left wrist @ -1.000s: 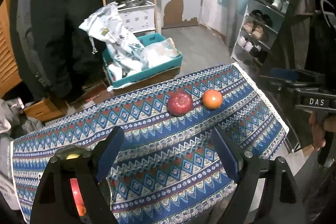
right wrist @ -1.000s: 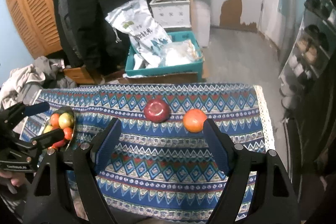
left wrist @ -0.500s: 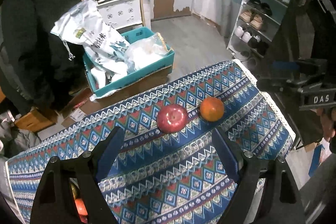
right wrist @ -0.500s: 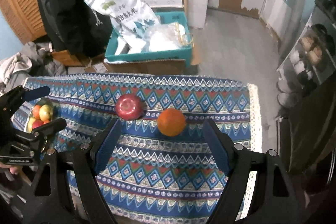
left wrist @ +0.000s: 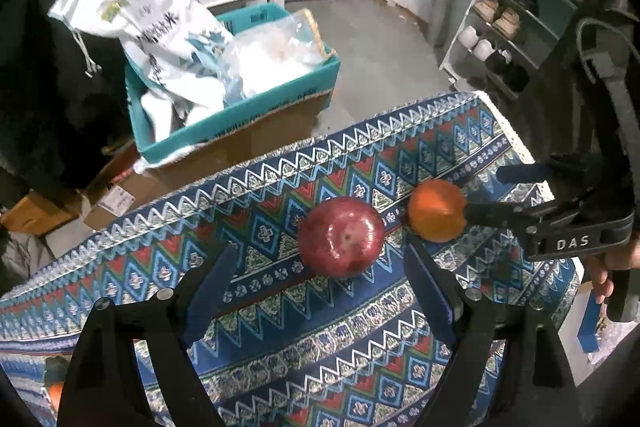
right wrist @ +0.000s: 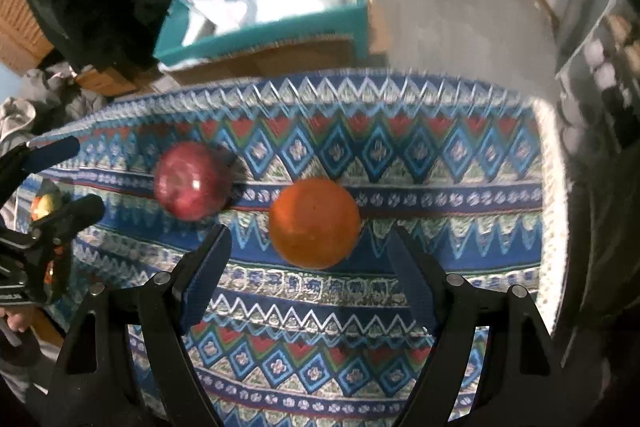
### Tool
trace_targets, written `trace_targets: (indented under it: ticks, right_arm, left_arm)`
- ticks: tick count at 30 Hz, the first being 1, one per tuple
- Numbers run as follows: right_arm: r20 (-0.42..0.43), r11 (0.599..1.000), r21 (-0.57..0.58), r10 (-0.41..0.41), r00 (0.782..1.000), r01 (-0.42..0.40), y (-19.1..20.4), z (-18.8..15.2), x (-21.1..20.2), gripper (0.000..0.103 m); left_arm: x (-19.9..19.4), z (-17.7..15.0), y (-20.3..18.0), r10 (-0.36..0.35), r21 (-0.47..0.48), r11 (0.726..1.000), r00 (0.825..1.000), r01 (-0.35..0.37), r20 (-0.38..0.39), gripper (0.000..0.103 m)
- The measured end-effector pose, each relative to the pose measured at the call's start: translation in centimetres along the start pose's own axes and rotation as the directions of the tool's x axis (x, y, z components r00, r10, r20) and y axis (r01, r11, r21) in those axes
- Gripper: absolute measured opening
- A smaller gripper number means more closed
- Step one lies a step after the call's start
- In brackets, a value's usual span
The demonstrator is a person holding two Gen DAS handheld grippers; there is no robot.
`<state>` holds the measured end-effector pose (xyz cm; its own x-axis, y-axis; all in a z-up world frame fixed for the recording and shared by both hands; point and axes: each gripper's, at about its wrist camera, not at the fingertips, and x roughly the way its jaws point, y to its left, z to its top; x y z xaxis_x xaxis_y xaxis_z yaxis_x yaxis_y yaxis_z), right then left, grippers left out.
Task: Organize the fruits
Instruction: 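Grasp the red apple with the left gripper while the right grasps the orange, then lift the red apple with the left gripper while the right lifts the orange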
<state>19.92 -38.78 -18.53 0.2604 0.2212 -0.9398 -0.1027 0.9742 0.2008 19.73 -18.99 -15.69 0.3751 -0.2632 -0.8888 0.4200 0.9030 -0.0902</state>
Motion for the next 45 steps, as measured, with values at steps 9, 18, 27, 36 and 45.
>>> trace_targets:
  ticks: [9,18,27,36,45]
  right_arm:
    - [-0.048,0.999,0.034,0.040,0.998,-0.038,-1.1,0.4,4.3,0.079]
    - [-0.060,0.999,0.019,0.050,0.997,-0.049,-0.9,0.4,5.9,0.069]
    - [-0.009,0.997,0.047,-0.062,0.998,0.063,-2.7,-0.7,4.0,0.069]
    - [0.012,0.996,0.070,-0.064,0.998,0.063,-3.4,-2.3,3.3,0.069]
    - [0.028,0.996,0.069,-0.061,0.998,0.059,-3.1,-2.5,2.6,0.069]
  left_arm:
    - [4.0,-0.1,1.3,-0.035,-0.053,0.998,0.998,0.033,-0.053,0.087]
    - [6.0,0.3,1.2,-0.081,-0.084,0.994,0.994,0.075,-0.068,0.087]
    - [8.4,0.5,-0.6,-0.081,-0.073,0.995,0.991,0.073,-0.103,0.087]
    - [10.6,0.1,-1.1,-0.056,-0.094,0.995,0.989,0.044,-0.134,0.087]
    - [11.0,0.1,-0.9,-0.074,-0.100,0.993,0.988,0.060,-0.138,0.079]
